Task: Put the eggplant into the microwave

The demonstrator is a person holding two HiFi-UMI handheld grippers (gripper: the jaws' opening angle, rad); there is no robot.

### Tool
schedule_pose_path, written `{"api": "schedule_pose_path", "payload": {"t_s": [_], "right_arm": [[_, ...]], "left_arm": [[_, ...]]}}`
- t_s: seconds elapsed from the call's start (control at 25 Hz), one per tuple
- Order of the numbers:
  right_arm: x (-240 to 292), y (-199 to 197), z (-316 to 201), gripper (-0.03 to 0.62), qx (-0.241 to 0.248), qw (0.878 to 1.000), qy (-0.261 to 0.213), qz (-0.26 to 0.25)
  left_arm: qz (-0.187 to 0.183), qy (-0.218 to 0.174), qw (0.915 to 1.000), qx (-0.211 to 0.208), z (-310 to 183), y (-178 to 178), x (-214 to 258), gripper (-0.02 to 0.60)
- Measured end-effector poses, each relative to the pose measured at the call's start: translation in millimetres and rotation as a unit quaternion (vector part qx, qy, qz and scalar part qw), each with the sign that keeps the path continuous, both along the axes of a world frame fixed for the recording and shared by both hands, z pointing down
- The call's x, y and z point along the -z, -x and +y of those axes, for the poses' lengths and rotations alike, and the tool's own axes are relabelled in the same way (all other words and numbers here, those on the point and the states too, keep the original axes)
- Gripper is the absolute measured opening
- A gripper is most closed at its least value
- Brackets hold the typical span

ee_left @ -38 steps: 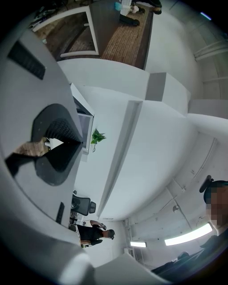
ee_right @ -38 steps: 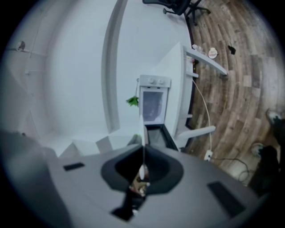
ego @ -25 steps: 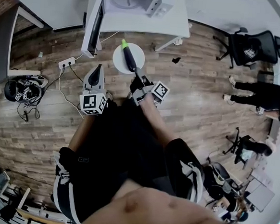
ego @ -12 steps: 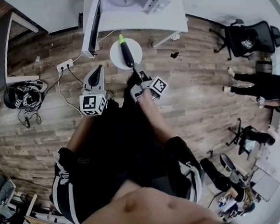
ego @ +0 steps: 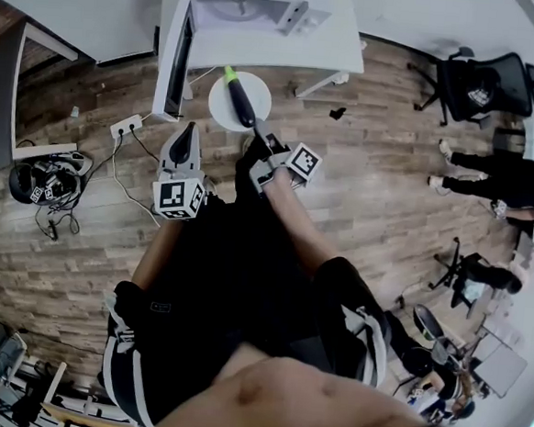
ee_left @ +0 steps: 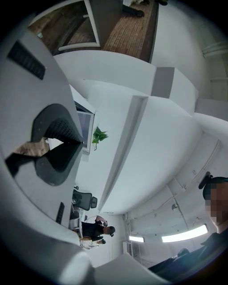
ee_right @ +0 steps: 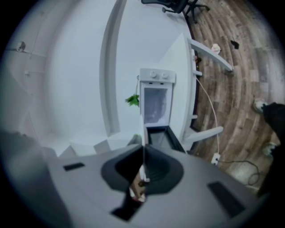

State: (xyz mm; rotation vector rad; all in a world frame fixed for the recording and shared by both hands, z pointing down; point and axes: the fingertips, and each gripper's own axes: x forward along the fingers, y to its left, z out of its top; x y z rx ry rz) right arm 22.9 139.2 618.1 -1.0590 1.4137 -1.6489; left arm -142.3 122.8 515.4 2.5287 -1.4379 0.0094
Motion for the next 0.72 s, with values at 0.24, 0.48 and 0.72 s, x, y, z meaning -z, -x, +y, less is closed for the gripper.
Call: {"api": "schedule_pose_path", "payload": {"t_s": [0.24,0.48,0.72], "right_arm": [[-1,-18,-46,0.038,0.028,1.000,-0.003,0.005],[-3,-42,-91,0.038,0.058,0.998,-0.002,0.010],[-7,-64,-129,0.037,0.094,0.996,-0.003,0.011]], "left_arm": [[0.003,-0.004,0.9998,0.020,-36,-23,3,0.032],[0.002,-0.001,0.9991,0.043,-73,-54,3,0.032],[0.003,-0.001,0.9973,0.073,-105,-79,4,0.032]]}}
